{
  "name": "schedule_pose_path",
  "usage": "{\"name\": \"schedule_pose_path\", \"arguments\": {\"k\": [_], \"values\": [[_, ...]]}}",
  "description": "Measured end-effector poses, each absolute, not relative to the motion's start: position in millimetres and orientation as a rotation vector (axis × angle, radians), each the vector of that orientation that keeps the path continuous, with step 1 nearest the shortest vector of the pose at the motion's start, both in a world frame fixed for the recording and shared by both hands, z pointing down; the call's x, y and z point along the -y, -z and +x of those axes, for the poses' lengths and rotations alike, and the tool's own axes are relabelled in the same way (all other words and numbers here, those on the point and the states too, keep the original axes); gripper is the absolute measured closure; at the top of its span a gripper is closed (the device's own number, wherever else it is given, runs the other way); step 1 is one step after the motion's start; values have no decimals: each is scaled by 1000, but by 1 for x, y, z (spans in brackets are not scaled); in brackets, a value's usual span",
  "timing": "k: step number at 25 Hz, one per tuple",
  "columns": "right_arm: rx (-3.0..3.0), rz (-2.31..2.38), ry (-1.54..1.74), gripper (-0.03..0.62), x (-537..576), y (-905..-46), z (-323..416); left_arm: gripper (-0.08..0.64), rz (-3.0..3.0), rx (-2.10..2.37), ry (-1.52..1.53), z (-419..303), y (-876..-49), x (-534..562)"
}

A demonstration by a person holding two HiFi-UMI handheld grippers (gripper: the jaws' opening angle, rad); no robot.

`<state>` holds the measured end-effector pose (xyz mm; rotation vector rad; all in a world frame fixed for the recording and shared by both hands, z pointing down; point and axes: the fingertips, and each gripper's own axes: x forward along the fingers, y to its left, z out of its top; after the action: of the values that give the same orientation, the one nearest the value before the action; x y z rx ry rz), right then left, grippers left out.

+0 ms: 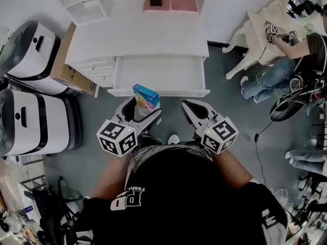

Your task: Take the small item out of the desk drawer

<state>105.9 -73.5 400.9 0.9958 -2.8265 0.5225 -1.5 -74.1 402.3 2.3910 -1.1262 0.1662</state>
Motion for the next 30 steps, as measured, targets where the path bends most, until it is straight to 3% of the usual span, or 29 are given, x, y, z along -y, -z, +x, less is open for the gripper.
{"name": "schedule_pose_path", "arguments": {"k": [30], "values": [[2725, 1217, -497, 584, 84, -393, 45, 141, 2494, 941, -221, -58, -396, 90]]}}
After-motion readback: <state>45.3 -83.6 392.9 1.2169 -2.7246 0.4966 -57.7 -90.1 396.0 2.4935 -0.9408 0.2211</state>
